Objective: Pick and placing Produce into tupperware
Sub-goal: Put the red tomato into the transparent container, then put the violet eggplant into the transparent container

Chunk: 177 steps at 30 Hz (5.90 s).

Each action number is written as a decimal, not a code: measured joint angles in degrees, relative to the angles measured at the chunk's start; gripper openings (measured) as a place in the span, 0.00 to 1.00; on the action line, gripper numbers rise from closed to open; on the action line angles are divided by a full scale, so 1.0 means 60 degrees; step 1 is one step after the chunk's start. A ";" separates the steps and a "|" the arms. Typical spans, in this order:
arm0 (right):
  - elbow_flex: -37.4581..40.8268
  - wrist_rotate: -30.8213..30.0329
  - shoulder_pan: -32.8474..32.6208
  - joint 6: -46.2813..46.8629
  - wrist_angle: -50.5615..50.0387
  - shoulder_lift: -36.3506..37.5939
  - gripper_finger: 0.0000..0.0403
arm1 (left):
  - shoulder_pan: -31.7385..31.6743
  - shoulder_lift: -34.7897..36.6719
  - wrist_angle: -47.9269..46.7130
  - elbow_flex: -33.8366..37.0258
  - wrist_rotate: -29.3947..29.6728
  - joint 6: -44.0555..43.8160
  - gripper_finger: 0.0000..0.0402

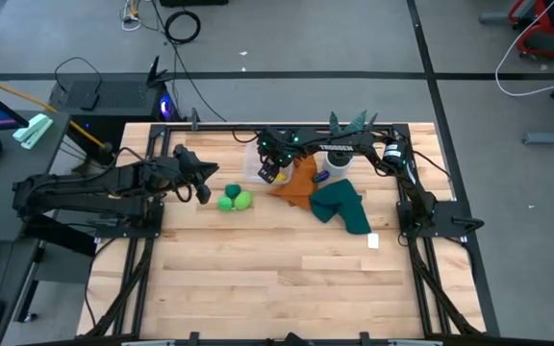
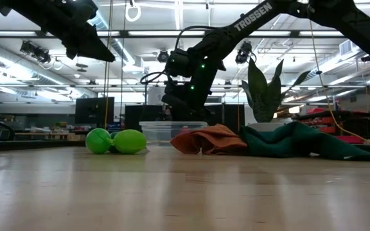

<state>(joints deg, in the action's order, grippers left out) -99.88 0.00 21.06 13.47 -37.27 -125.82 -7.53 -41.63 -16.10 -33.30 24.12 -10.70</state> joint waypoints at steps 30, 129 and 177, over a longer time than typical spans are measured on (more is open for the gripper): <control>-0.0002 -0.0399 -0.0358 -0.0386 -0.1039 0.2104 0.68 | -0.0004 0.0000 -0.0018 0.0000 0.0004 0.0397 0.11; 0.4233 -0.8380 -0.4664 1.6675 -0.1261 0.2685 0.60 | -0.0002 0.0004 -0.0528 -0.0004 -0.1247 0.1249 0.08; 0.4237 -0.6024 -0.2940 1.7472 -0.2189 0.2812 0.54 | -0.0002 0.0004 -0.0504 -0.0004 -0.1249 0.1147 0.11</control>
<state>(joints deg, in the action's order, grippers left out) -74.46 -36.14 3.42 118.31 -50.41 -108.95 -7.54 -41.60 -19.12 -33.32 16.62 -3.81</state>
